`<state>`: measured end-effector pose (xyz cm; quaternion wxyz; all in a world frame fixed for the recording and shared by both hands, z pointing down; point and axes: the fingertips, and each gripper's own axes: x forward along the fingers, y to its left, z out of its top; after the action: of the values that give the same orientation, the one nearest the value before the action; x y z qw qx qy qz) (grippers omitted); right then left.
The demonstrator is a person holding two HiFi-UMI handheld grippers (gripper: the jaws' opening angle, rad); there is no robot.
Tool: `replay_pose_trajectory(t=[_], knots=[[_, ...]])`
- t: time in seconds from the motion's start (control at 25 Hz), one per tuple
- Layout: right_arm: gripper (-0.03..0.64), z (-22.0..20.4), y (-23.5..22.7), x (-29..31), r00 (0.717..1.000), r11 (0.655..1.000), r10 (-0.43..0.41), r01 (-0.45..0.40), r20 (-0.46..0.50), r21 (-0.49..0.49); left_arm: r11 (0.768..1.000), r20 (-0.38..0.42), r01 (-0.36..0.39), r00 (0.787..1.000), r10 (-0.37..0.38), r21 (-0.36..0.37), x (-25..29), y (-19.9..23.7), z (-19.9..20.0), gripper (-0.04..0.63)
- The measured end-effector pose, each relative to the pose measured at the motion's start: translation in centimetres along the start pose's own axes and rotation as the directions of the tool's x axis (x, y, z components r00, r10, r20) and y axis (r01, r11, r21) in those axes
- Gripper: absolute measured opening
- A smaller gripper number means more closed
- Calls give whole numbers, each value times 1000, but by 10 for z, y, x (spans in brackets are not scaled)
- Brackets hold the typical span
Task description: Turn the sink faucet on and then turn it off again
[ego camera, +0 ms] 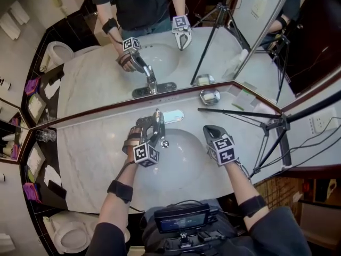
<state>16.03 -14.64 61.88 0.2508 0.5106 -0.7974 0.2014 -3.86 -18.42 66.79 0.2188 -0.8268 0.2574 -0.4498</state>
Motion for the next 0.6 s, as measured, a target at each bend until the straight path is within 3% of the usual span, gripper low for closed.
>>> replay_pose_trajectory(t=[0.6], knots=[[18, -8, -7, 6, 1000, 1000, -6, 6, -3, 14, 999, 12, -1, 1000, 2, -33, 12, 12, 6, 250]])
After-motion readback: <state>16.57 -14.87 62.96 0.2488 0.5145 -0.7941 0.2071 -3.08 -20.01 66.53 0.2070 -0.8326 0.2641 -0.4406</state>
